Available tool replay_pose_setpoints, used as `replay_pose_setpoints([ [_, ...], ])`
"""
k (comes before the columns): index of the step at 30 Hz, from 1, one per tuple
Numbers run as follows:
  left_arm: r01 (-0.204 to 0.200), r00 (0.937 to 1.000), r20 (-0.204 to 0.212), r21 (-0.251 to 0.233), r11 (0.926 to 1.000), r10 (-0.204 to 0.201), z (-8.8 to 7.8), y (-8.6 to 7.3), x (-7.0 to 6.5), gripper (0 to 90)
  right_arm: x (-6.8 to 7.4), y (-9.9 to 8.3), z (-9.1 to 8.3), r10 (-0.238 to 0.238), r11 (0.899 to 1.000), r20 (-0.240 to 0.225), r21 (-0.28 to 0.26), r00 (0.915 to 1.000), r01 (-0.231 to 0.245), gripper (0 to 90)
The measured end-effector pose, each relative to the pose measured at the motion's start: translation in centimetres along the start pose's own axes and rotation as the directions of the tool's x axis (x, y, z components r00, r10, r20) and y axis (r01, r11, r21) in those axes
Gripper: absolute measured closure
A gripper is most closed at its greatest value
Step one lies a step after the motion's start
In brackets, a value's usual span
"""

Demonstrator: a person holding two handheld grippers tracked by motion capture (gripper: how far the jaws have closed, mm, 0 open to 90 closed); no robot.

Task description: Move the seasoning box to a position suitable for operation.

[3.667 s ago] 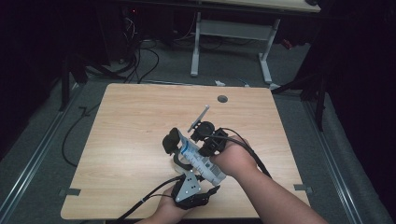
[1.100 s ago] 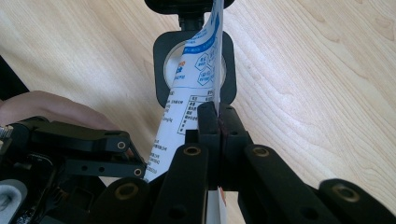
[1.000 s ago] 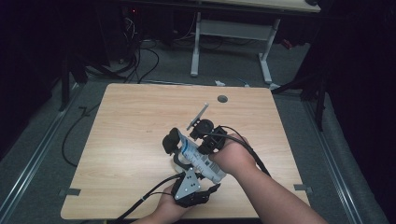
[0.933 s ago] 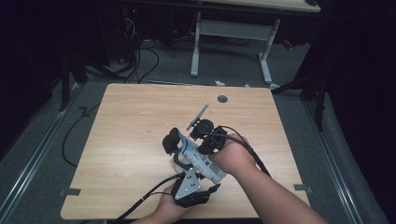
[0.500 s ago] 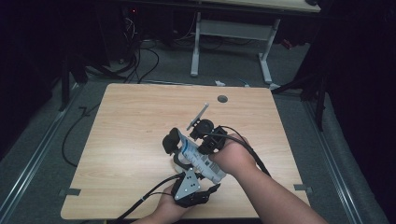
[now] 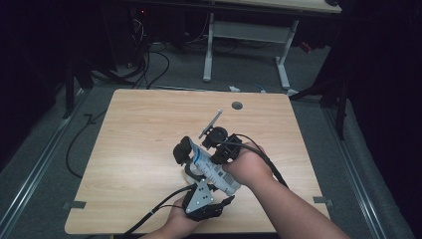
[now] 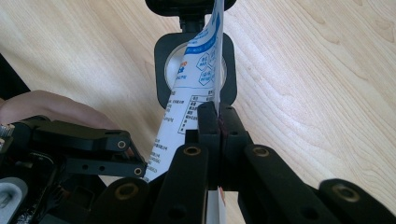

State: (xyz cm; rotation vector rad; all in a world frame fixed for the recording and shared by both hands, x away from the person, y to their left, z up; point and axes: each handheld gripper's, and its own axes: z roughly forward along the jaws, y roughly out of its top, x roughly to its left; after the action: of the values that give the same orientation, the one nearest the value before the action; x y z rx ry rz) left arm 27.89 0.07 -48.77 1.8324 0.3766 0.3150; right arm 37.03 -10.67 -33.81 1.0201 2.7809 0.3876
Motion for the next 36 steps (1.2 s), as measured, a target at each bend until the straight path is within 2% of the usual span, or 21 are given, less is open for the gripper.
replay_pose_setpoints([
  [28,-0.007,1.0000,0.002,-0.001,1.0000,0.007,0.10,0.10,0.19,52.8,-0.18,-0.05,-0.11,-0.003,1.000,0.001,-0.002,1.0000,0.003,90.0],
  [36,0.005,0.9999,0.009,0.003,1.0000,-0.005,0.27,0.13,0.25,52.8,-0.30,0.03,0.02,0.000,1.000,0.002,0.003,1.0000,0.000,90.0],
])
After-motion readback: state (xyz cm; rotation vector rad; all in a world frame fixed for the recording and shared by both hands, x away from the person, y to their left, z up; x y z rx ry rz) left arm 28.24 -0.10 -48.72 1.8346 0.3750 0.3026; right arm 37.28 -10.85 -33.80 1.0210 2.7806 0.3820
